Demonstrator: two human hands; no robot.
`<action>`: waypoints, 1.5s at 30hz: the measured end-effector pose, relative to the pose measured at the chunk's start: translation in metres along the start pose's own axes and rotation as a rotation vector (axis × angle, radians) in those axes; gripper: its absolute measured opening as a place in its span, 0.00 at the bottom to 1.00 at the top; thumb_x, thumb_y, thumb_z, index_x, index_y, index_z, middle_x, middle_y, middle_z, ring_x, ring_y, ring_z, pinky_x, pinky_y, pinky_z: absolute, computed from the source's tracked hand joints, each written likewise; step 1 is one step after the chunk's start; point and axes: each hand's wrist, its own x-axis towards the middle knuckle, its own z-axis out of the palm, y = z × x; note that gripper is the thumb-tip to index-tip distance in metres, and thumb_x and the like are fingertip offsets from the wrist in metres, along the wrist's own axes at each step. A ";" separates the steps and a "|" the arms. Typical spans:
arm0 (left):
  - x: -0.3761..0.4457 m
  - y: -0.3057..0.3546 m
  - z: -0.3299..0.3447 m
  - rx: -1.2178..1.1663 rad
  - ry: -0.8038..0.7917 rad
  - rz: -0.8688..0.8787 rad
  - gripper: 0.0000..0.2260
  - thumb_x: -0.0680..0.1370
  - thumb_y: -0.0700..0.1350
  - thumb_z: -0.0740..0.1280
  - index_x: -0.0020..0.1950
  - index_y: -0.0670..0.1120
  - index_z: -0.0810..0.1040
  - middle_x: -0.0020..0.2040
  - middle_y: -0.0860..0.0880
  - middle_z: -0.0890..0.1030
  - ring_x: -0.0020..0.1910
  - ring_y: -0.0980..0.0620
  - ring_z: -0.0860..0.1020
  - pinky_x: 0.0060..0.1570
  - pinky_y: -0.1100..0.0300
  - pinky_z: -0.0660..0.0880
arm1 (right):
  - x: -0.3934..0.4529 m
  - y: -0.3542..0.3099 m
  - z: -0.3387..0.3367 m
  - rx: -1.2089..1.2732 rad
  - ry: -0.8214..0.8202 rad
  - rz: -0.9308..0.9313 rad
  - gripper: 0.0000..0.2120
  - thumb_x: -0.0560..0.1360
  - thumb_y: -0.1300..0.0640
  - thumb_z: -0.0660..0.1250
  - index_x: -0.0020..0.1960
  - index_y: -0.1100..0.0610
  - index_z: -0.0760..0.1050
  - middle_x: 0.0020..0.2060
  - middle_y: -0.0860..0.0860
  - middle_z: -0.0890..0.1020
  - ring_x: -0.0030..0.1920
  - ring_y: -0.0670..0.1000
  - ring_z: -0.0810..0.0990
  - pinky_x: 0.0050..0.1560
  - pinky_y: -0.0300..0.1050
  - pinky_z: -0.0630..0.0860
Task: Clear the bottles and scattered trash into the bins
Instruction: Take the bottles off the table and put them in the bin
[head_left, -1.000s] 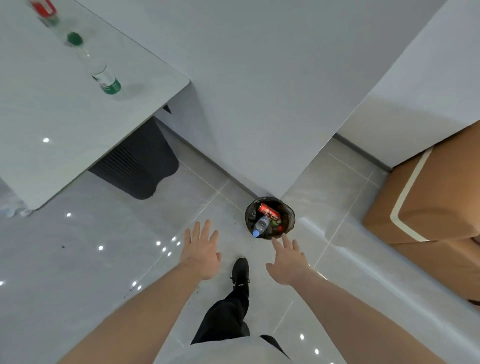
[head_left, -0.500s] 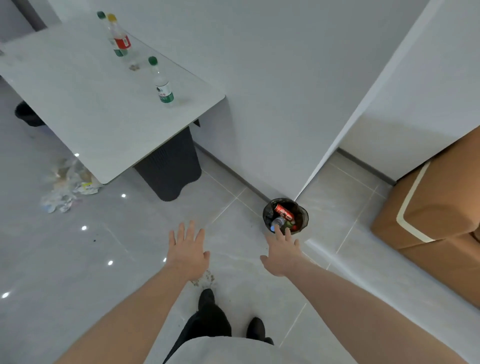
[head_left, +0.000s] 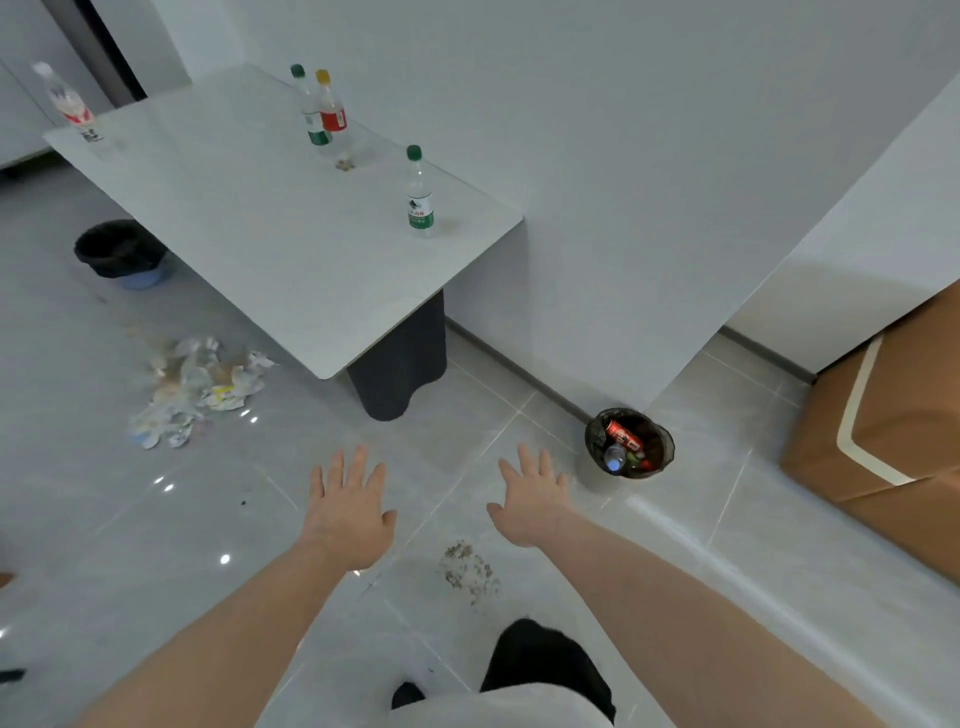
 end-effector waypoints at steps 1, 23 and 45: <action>0.000 -0.017 -0.001 -0.006 0.003 -0.007 0.31 0.83 0.58 0.51 0.83 0.49 0.45 0.82 0.44 0.38 0.81 0.39 0.39 0.78 0.40 0.40 | 0.000 -0.018 0.001 0.004 0.003 -0.006 0.35 0.82 0.41 0.55 0.82 0.51 0.45 0.81 0.54 0.38 0.80 0.63 0.37 0.78 0.67 0.46; 0.116 -0.265 -0.078 -0.099 0.135 -0.162 0.30 0.82 0.60 0.54 0.82 0.53 0.51 0.82 0.46 0.39 0.81 0.41 0.39 0.78 0.41 0.41 | 0.162 -0.256 -0.092 -0.002 0.084 -0.166 0.35 0.80 0.45 0.59 0.81 0.52 0.48 0.81 0.53 0.40 0.80 0.62 0.39 0.77 0.65 0.50; 0.217 -0.566 -0.137 -0.085 0.159 -0.040 0.29 0.82 0.58 0.54 0.82 0.53 0.52 0.83 0.48 0.40 0.81 0.41 0.40 0.78 0.41 0.41 | 0.254 -0.521 -0.143 0.133 0.118 -0.006 0.35 0.80 0.43 0.56 0.82 0.51 0.48 0.81 0.53 0.41 0.80 0.62 0.41 0.77 0.63 0.52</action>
